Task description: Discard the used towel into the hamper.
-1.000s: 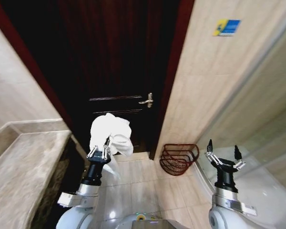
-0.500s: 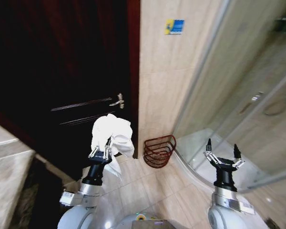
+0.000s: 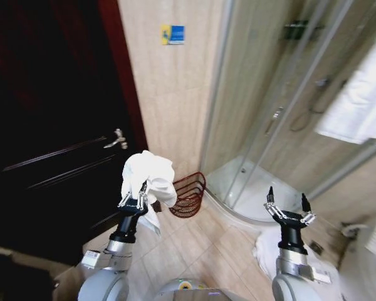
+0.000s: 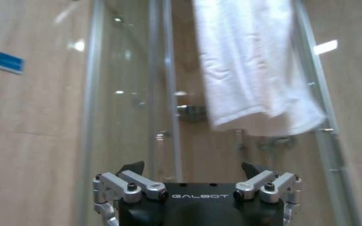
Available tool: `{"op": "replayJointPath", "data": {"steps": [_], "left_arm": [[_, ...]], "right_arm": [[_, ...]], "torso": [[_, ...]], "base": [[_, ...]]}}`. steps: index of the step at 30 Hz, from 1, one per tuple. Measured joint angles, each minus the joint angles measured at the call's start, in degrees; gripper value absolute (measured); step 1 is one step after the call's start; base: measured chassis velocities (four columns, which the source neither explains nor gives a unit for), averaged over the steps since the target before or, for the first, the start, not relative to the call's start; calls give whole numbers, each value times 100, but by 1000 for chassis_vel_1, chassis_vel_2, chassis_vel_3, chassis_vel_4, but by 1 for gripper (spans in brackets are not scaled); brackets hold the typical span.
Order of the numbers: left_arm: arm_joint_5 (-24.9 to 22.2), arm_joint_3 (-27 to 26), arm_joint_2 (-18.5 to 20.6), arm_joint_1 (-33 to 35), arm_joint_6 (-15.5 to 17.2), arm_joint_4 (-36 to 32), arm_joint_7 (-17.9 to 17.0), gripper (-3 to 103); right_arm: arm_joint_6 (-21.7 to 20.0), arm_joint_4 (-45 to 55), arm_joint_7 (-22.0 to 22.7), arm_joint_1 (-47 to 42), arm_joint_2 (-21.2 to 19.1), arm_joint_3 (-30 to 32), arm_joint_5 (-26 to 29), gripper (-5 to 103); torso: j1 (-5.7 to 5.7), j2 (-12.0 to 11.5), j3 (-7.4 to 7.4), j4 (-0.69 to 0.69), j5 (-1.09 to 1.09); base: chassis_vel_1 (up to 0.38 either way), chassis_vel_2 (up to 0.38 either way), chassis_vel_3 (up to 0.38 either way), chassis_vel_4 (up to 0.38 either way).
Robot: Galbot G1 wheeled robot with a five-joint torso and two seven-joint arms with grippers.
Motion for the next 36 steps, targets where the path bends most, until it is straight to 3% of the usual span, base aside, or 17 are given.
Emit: {"op": "replayJointPath", "data": {"steps": [6, 12, 20, 28, 32, 35, 36], "left_arm": [[-227, 39, 17, -68, -186, 87, 178, 10], [-433, 88, 219, -246, -111, 340, 391, 10], [-1032, 260, 877, -1228, 139, 1669, 522, 10], [-1500, 500, 1277, -2209, 430, 2463, 396, 10], [-1870, 1228, 1573, -3060, 516, 3496, 166, 10], [-1889, 1460, 1579, -3324, 496, 3848, 152, 10], [-1904, 1698, 1536, -3653, 456, 4249, 146, 10]], "right_arm": [[180, -87, 148, 54, 2, 35, -24, 100], [261, -182, 185, 64, 14, 64, -172, 100], [376, -391, 184, -11, 65, 95, -208, 100], [423, -478, 208, -74, 118, 136, -155, 100], [403, -457, 208, -129, 214, 138, -220, 100], [402, -455, 202, -135, 250, 125, -260, 100], [403, -452, 200, -142, 287, 104, -302, 100]], "torso": [[0, 0, 0, 0, 0], [-1, 0, 0, 0, 1], [0, 0, 0, 1, -1], [0, 0, 0, 1, 0], [0, 0, 1, 1, -1], [0, 0, 1, 0, -1], [0, 0, 1, 1, -1]], "base": [[-110, -109, -116, -121], [-59, -72, -80, -61], [0, 0, 0, 0], [0, 0, 0, 0], [0, 0, 0, 0], [0, 0, 0, 0], [0, 0, 0, 0]]}}
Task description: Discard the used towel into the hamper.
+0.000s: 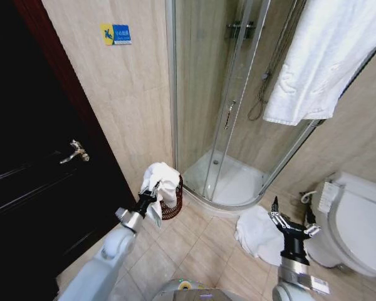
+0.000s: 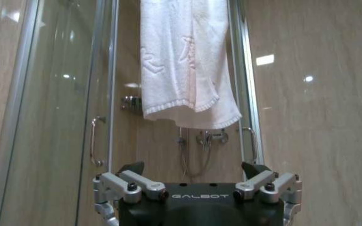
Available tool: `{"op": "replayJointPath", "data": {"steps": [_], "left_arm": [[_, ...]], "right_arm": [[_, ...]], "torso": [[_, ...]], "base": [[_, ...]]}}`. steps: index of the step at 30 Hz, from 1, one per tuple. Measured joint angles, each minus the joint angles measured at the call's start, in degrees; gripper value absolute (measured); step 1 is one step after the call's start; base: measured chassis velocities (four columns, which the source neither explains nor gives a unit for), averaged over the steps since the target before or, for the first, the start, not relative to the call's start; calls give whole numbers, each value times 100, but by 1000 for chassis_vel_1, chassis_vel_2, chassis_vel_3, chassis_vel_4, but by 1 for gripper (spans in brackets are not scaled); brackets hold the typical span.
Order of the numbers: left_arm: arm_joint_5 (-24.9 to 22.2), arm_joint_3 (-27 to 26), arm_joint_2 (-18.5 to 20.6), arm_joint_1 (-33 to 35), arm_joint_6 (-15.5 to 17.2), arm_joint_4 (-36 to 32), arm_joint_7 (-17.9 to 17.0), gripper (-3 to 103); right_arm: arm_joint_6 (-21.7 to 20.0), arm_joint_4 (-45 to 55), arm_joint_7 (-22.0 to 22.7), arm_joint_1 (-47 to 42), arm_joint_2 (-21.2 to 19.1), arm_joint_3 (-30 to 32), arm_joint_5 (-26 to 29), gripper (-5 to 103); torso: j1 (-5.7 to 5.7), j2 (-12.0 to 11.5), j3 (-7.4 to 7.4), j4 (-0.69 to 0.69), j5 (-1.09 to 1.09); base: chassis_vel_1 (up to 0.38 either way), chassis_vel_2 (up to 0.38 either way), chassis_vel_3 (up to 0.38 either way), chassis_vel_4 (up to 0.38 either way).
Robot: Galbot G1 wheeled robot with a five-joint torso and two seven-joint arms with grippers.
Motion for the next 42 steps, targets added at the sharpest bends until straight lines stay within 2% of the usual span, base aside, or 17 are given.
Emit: {"op": "replayJointPath", "data": {"steps": [4, 9, 10, 22, 32, 37, 42], "left_arm": [[-84, 566, -205, -833, -124, 913, -21, 10], [-93, 836, -354, -1237, -168, 1474, -67, 10], [-94, 961, -431, -1440, -208, 1788, -104, 10], [146, 1249, -920, -2443, -465, 3311, -232, 10], [245, 1273, -1068, -2631, -560, 3768, -261, 10], [301, 1295, -1056, -2670, -567, 3835, -296, 10], [378, 1318, -1099, -2736, -581, 4023, -402, 10]], "right_arm": [[1, 21, -19, -15, 67, -36, -66, 100], [-12, 43, -27, -17, 67, -38, -77, 100], [-27, 53, -38, -11, 68, -36, -81, 100], [-116, 68, -78, -4, 15, -17, -49, 100], [-22, 83, -179, -24, 22, 12, 106, 100], [318, 51, -290, 23, -1, 6, 322, 100], [420, 51, -242, 42, -4, 46, 329, 100]], "torso": [[0, 0, 0, -1, 0], [0, 0, 0, -1, 0], [0, 0, 0, -1, 0], [0, 0, -1, -1, 1], [0, 1, -1, 0, 1], [6, 0, 0, -1, 2], [5, -2, 0, 0, 1]], "base": [[0, 0, 0, 0], [0, 0, 0, 0], [0, 0, 0, 0], [0, 0, 0, 0], [-67, 69, 66, -75], [-157, 148, 163, -156], [-55, 47, 46, -46]]}}
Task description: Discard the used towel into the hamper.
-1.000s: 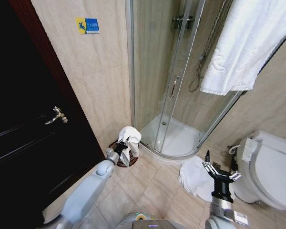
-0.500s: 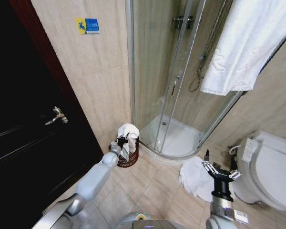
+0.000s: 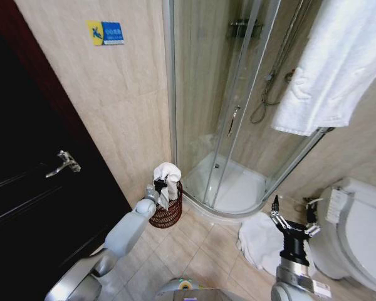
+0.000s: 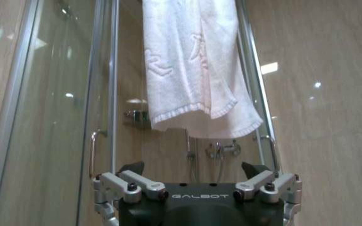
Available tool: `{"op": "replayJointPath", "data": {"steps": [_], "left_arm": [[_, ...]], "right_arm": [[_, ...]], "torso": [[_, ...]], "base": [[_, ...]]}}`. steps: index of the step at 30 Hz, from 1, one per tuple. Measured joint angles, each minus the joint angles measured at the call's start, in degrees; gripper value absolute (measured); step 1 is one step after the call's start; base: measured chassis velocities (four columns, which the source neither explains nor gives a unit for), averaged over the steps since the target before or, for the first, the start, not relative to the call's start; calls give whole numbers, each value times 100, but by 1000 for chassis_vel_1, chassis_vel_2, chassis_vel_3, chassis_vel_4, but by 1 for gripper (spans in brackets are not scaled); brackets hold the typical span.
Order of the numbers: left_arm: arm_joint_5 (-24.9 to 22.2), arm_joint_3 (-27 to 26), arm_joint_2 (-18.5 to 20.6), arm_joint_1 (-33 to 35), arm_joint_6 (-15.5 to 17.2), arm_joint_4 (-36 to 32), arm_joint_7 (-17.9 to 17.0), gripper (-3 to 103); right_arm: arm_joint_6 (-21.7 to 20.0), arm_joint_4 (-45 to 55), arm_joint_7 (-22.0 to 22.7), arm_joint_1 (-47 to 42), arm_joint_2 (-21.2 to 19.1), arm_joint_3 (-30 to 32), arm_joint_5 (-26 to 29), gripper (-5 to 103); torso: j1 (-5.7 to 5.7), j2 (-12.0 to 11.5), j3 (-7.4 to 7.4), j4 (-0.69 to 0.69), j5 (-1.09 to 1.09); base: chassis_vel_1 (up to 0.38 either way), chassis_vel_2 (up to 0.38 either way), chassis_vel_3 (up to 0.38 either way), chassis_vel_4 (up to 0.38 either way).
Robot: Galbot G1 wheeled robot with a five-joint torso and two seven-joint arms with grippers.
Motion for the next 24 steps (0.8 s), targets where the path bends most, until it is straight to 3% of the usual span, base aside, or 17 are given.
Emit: {"op": "replayJointPath", "data": {"steps": [3, 9, 18, 21, 24], "left_arm": [[168, 24, -72, -83, 152, 221, -242, 10], [515, 78, -177, -262, 410, 708, -390, 10], [978, 166, -444, -600, 357, 1645, -505, 10], [1256, 251, -671, -896, 115, 2491, -316, 10], [1286, 379, -762, -1013, 120, 2774, -217, 10]], "right_arm": [[100, 1, -17, -41, 10, 30, 48, 100], [212, -13, -128, -116, 15, 123, 217, 100], [364, -155, -221, -226, -26, 308, 454, 100], [403, -247, -224, -215, -31, 319, 476, 100], [420, -315, -224, -183, -36, 311, 486, 100]], "torso": [[-8, 2, -2, -1, -1], [-9, 3, -2, 0, 0], [-4, 3, -1, 0, 0], [-5, 3, -1, -1, 0], [-5, 2, -1, 0, 1]], "base": [[0, 0, 0, 0], [21, -29, -16, 16], [0, 0, 0, 0], [0, 0, 0, 0], [0, 0, 0, 0]]}}
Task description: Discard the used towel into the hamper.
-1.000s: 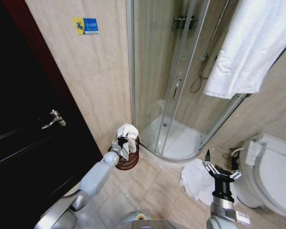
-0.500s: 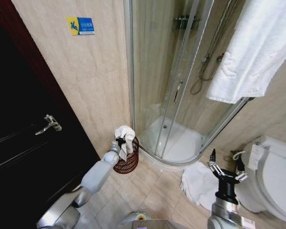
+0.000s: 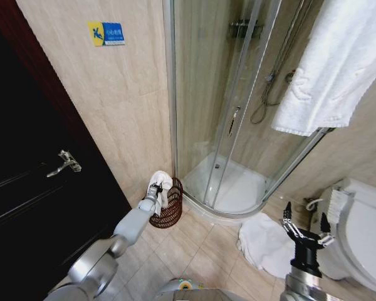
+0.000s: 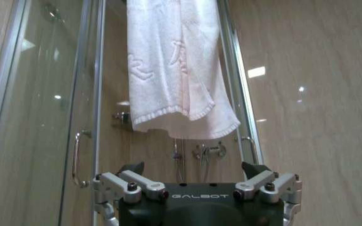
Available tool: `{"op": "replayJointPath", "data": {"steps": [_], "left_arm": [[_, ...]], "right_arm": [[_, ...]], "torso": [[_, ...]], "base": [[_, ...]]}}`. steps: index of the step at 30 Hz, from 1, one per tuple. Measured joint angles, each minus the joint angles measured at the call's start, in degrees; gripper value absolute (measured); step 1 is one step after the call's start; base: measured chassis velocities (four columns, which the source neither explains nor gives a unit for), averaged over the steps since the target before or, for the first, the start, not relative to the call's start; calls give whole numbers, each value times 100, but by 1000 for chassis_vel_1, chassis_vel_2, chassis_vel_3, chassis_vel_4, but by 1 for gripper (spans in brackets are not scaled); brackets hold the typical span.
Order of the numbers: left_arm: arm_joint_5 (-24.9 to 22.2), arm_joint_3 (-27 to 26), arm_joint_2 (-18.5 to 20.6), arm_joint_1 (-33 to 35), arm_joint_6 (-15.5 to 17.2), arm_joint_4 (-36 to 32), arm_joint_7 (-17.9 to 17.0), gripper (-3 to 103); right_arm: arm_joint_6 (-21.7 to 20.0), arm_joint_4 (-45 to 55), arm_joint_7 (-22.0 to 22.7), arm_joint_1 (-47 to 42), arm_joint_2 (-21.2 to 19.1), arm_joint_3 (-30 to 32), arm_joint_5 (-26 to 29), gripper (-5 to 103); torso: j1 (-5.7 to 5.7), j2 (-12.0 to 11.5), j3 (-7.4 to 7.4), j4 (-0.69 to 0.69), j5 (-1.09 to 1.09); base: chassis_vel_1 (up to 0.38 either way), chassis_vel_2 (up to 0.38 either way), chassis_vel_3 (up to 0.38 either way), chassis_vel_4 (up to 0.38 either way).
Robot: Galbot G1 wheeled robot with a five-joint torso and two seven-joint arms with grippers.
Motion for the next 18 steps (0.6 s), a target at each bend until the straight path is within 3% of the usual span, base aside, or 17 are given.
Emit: {"op": "replayJointPath", "data": {"steps": [6, 18], "left_arm": [[-48, 625, -149, -183, 161, 286, 39, 10], [-78, 589, -105, -89, 172, 231, 34, 10]], "right_arm": [[80, -238, -32, 80, 25, -85, 31, 100], [-31, -237, -27, 189, 59, -149, -57, 100]], "torso": [[0, 0, 0, -1, -1], [-2, 0, 0, 0, -1]], "base": [[0, 0, 0, 0], [-12, 18, 21, -20]]}}
